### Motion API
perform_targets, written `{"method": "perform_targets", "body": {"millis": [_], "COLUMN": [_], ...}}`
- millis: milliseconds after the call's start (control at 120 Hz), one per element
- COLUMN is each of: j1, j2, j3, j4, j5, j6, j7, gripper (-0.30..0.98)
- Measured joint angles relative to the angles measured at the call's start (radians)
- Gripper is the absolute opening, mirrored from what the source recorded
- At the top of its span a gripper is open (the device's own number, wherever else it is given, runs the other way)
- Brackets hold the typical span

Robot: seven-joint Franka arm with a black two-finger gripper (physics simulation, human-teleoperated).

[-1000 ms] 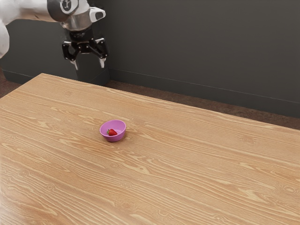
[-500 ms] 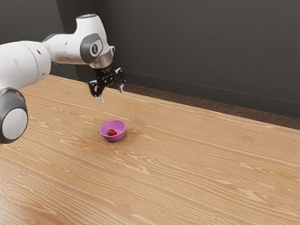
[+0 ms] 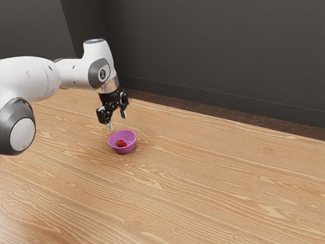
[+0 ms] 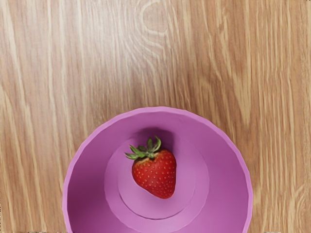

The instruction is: Take strawberry from the bowl

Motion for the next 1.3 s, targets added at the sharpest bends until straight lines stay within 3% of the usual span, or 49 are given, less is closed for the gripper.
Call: {"method": "perform_targets", "body": {"millis": [408,1300], "j1": [-0.005,0.004], "j2": [-0.006,0.128], "j3": [0.001,-0.001], "j4": [-0.069,-0.012], "j5": [-0.003,-0.017], "j6": [0.039,0.128], "j7": [-0.109,-0.189], "gripper": [0.35,0.32]}}
